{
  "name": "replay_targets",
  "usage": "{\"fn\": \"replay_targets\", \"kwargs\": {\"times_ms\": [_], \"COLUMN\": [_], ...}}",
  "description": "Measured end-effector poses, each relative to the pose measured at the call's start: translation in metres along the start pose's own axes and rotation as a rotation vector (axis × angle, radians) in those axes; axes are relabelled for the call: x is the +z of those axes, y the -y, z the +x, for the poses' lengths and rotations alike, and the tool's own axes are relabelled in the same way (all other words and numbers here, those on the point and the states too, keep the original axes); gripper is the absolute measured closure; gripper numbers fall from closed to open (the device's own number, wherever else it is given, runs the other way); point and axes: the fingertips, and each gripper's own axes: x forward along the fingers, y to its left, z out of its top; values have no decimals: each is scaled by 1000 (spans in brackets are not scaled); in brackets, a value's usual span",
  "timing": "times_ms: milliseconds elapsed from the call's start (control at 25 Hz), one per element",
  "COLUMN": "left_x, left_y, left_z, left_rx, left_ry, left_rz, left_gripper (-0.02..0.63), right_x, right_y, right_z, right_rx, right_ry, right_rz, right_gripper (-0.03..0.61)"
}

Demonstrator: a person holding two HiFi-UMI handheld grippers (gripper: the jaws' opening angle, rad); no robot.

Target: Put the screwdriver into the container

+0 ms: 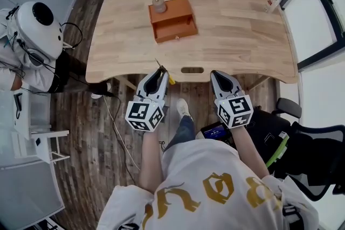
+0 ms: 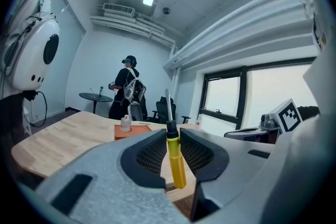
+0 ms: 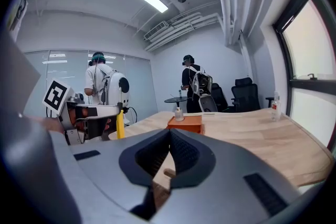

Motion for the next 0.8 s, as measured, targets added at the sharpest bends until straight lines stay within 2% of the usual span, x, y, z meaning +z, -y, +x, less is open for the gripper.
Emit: {"fn": "replay_targets", "kwargs": {"times_ms": [120, 480, 800], "left_x": [6, 30, 37], "left_y": [-24, -112, -176], "left_z": [30, 115, 164], "left_rx": [-9, -38, -64], "left_ry": [-17, -48, -71], "left_rz": [13, -18, -25], "left_gripper": [534, 534, 532], "right_x": [11, 40, 44], "right_y": [12, 41, 50], "right_z": [34, 150, 232], "right_rx": [-15, -45, -57], "right_ry": [4, -32, -65], "right_rz": [-6, 9, 15], "right_gripper": [569, 569, 569]}}
